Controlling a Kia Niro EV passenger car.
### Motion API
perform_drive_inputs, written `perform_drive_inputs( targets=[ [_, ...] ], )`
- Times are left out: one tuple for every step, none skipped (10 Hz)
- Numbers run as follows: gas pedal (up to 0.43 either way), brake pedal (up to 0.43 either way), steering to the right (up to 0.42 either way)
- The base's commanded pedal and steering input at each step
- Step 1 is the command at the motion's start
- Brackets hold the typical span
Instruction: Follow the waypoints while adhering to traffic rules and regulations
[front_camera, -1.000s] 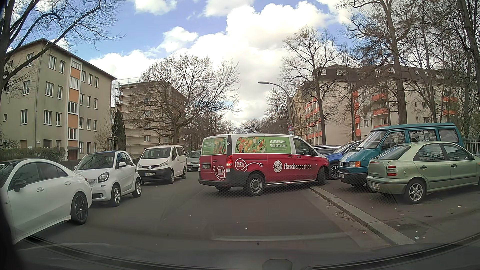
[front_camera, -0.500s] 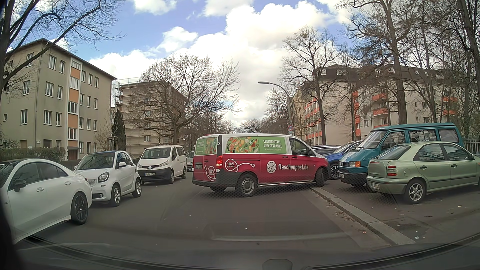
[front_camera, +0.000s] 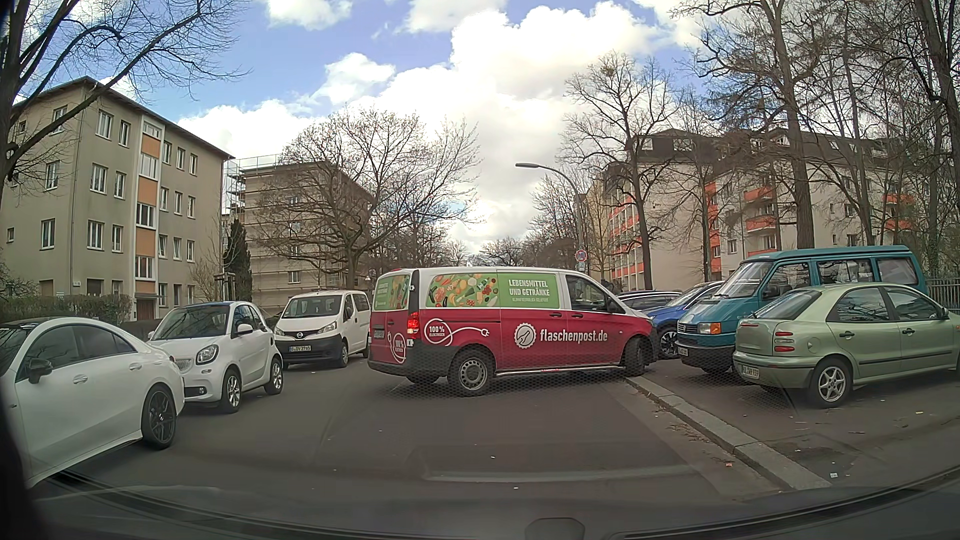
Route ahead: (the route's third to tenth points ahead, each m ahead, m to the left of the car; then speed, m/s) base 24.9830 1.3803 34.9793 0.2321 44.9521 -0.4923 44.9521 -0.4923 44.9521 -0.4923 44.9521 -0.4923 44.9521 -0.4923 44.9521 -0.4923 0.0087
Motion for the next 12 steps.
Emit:
perform_drive_inputs(
  targets=[
    [0.000,0.390,-0.005],
    [0.000,0.384,-0.006],
    [0.000,0.390,-0.006],
    [0.000,0.390,-0.006],
    [0.000,0.390,-0.006],
    [0.000,0.390,-0.006],
    [0.000,0.390,-0.005],
    [0.000,0.390,-0.006],
    [0.000,0.390,-0.006],
    [0.000,0.384,-0.005],
    [0.000,0.384,-0.005],
    [0.000,0.390,-0.006]
  ],
)
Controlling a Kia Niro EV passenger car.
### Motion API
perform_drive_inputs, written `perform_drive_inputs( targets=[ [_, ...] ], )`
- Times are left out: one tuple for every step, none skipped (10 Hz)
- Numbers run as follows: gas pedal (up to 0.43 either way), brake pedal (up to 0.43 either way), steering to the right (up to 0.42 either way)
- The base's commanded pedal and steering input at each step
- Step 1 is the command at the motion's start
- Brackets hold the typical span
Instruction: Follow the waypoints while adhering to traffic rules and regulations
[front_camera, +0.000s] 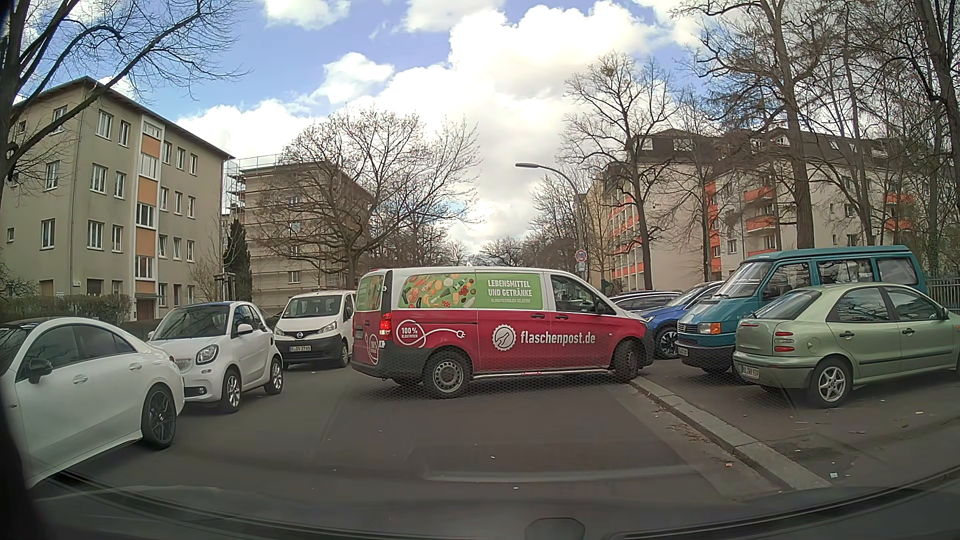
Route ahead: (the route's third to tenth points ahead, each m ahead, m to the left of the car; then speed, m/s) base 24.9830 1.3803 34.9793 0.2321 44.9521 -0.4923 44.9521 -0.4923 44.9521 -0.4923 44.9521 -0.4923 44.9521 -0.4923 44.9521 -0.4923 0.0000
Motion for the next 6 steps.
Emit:
perform_drive_inputs(
  targets=[
    [0.000,0.390,-0.006],
    [0.000,0.384,-0.006],
    [0.000,0.390,-0.005],
    [0.000,0.390,-0.005],
    [0.000,0.384,-0.006],
    [0.000,0.384,-0.006]
  ],
)
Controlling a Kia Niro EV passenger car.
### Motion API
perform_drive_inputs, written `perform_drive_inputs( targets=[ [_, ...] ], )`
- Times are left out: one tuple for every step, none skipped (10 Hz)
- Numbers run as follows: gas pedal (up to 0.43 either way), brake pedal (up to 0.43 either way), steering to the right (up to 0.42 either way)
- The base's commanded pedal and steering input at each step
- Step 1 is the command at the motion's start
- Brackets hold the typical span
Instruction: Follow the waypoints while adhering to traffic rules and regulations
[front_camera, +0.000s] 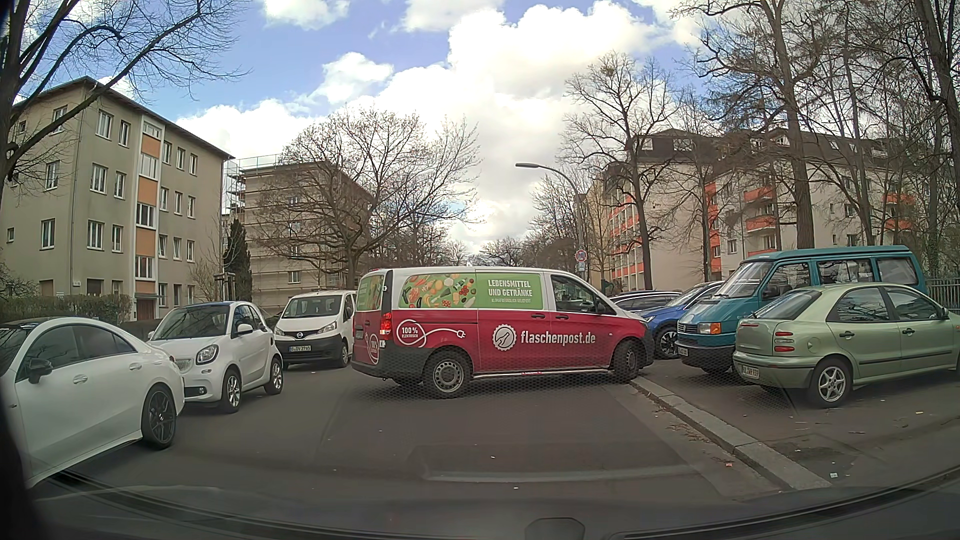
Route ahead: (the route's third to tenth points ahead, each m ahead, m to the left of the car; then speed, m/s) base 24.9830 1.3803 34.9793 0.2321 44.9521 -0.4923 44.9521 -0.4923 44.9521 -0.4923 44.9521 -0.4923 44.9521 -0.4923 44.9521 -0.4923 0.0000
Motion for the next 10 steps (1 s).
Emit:
perform_drive_inputs(
  targets=[
    [0.000,0.384,-0.005],
    [0.000,0.384,-0.006],
    [0.000,0.384,-0.006],
    [0.000,0.384,-0.005],
    [0.000,0.390,-0.006],
    [0.000,0.390,-0.005],
    [0.000,0.390,-0.006],
    [0.000,0.390,-0.006],
    [0.000,0.390,-0.005],
    [0.000,0.384,-0.006]
  ],
)
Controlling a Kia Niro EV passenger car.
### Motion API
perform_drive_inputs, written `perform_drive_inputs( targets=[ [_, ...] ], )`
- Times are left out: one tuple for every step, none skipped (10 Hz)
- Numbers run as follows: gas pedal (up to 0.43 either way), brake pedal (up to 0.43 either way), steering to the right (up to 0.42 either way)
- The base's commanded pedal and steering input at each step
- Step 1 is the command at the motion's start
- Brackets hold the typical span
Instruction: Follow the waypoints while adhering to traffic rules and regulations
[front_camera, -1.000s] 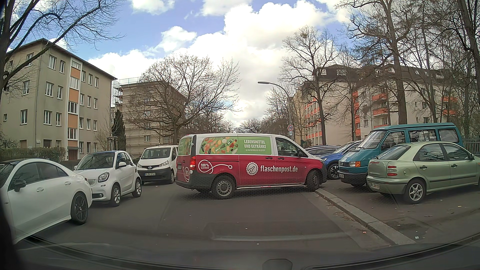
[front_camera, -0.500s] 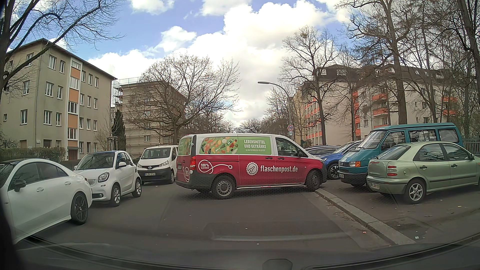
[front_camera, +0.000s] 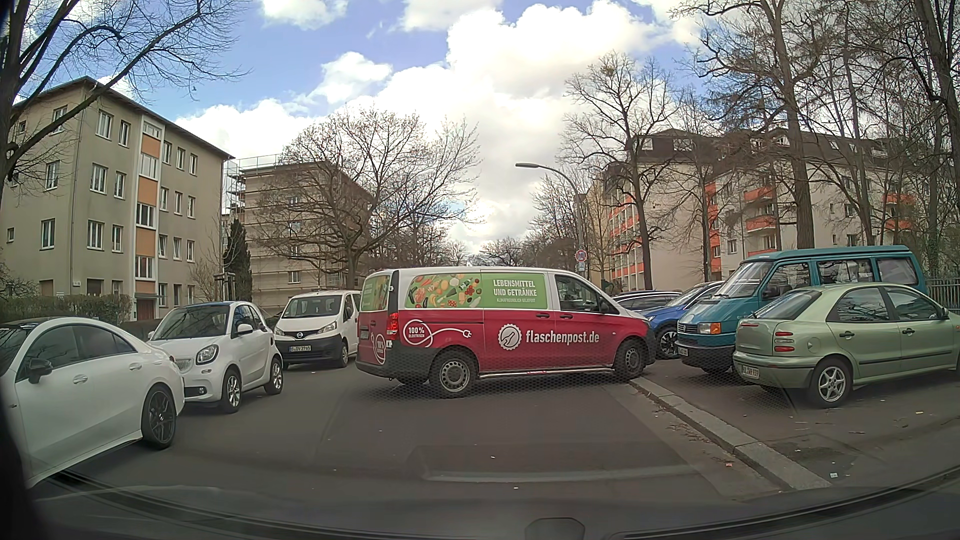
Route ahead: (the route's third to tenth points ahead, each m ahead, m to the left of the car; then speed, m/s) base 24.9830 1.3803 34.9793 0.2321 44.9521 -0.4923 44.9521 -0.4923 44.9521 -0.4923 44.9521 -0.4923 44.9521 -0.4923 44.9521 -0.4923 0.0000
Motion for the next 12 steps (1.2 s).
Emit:
perform_drive_inputs(
  targets=[
    [0.000,0.384,-0.006],
    [0.000,0.384,-0.006],
    [0.000,0.390,-0.006],
    [0.000,0.390,-0.006],
    [0.000,0.384,-0.006],
    [0.000,0.390,-0.006],
    [0.000,0.390,-0.006],
    [0.000,0.384,-0.006],
    [0.000,0.384,-0.006],
    [0.000,0.384,-0.006],
    [0.000,0.390,-0.006],
    [0.000,0.390,-0.006]
  ],
)
